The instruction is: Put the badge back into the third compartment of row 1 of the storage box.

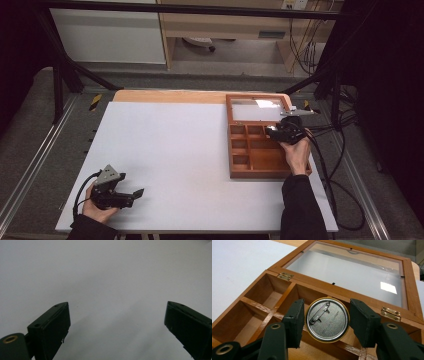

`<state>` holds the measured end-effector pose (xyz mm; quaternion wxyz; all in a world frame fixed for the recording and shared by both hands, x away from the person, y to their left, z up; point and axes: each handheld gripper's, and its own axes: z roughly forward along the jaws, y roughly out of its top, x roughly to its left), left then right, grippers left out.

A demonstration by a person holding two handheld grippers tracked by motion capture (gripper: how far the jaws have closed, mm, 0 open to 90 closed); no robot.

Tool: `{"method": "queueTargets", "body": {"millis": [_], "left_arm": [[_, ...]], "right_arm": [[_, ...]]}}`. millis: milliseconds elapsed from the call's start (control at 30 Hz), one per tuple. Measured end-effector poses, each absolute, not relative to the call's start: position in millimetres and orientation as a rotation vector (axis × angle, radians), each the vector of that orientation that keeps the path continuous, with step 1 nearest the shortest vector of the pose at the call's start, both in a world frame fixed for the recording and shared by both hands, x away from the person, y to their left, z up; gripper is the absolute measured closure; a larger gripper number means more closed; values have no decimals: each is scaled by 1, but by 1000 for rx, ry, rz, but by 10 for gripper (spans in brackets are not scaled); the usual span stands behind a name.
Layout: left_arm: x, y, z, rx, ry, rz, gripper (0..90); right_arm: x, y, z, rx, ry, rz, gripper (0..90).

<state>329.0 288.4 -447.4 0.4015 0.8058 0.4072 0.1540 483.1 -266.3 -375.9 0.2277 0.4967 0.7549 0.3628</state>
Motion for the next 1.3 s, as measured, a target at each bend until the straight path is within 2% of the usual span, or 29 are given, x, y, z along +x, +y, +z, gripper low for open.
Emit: {"method": "queueTargets", "body": {"millis": [1300], "left_arm": [[329,288,-448,2036,1036,391,60]], "right_arm": [[512,-275,-403,1453,2109,885,479]]}}
